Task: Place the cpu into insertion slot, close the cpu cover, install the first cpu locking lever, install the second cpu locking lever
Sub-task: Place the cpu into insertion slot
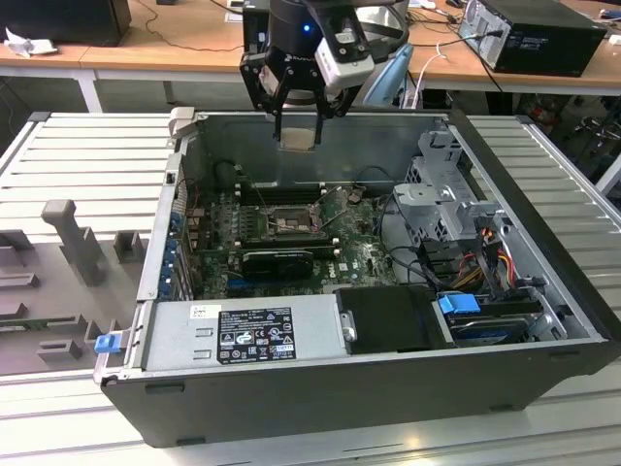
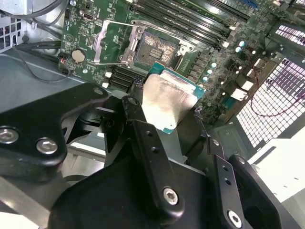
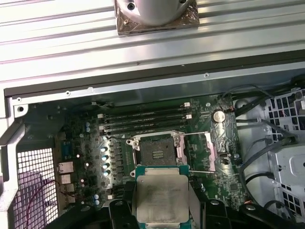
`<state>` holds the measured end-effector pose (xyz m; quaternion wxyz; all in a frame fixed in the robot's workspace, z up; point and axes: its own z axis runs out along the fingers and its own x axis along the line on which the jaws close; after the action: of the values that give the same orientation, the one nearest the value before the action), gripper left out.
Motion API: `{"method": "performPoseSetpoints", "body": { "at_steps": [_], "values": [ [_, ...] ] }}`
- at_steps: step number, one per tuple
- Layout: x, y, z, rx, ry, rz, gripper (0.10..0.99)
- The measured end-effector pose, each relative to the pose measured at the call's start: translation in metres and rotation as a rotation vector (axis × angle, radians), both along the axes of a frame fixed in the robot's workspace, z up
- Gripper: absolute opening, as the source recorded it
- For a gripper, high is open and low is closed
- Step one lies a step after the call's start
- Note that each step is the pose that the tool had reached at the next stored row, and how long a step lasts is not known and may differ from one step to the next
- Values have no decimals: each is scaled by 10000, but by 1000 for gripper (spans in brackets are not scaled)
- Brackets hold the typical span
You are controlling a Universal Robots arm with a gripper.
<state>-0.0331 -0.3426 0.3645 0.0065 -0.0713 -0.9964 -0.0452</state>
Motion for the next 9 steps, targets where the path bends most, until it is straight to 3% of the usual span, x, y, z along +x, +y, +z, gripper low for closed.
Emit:
{"method": "performPoseSetpoints", "body": {
  "at_steps": [9],
  "values": [
    [0,0,0,0,0,-505,529]
  ]
}}
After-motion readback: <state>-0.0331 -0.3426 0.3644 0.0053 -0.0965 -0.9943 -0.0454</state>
